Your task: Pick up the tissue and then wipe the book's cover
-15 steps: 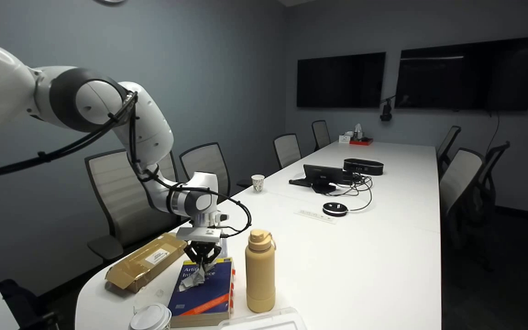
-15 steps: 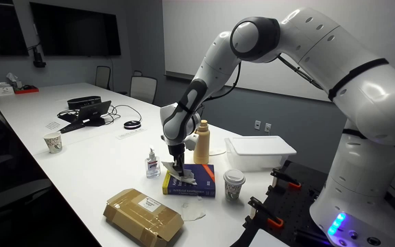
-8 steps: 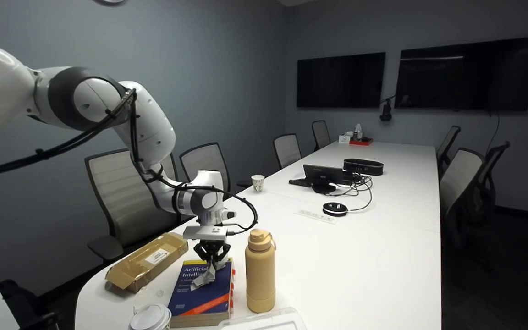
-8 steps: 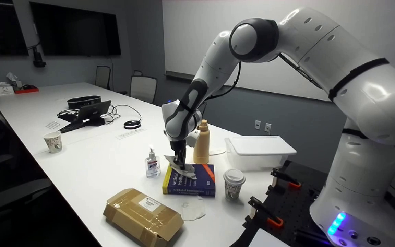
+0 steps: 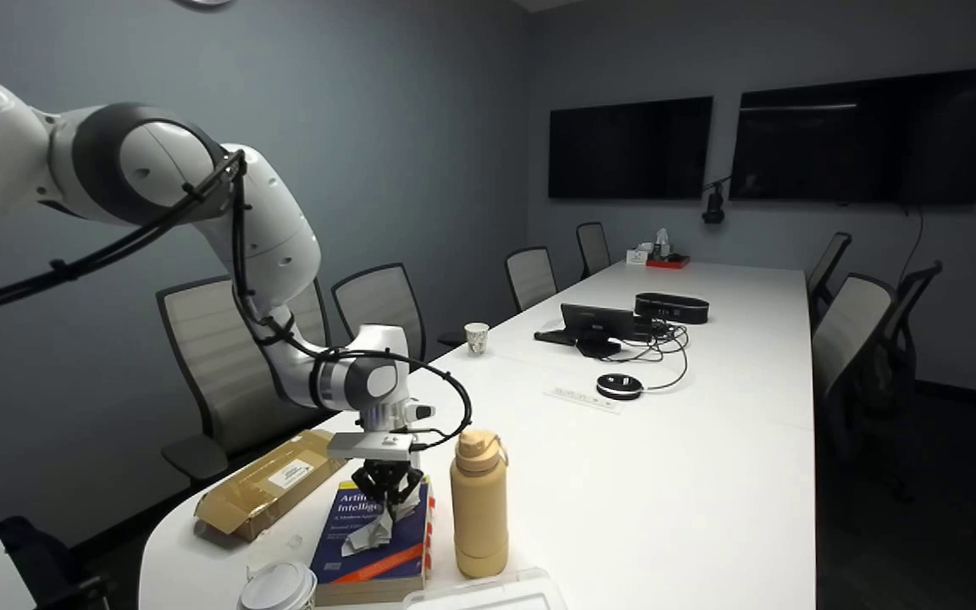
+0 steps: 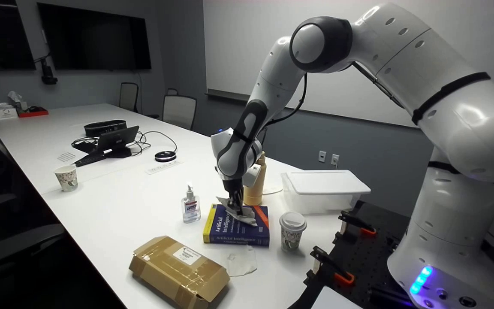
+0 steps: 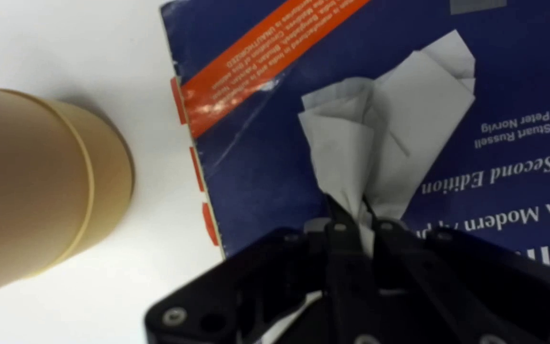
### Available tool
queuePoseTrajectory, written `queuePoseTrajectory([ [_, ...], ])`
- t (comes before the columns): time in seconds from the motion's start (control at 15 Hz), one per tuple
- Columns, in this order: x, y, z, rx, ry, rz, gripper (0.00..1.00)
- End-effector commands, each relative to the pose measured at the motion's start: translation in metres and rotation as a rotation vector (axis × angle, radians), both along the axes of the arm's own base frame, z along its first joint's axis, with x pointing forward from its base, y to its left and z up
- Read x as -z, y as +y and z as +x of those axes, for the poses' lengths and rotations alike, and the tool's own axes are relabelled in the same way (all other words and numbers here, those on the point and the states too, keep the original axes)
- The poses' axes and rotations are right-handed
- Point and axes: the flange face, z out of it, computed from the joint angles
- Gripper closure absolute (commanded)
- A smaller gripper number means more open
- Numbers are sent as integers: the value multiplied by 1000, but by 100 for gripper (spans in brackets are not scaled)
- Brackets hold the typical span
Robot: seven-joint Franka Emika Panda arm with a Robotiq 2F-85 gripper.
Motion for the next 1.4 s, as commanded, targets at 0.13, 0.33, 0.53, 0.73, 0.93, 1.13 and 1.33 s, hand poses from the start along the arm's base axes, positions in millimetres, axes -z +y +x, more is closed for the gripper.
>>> queuePoseTrajectory([
  [0.13, -13, 31, -16, 0, 11, 94, 99],
  [0.33, -12, 45, -15, -17, 17, 109, 99],
  [0.53, -12, 46, -21, -11, 26, 60, 99],
  [0.73, -13, 33, -29, 1, 26, -23, 99],
  [0.93, -16, 24, -35, 2, 8, -122, 99],
  [1.13, -22, 23, -39, -2, -17, -205, 99],
  [1.33, -27, 27, -41, -21, -47, -275, 99],
])
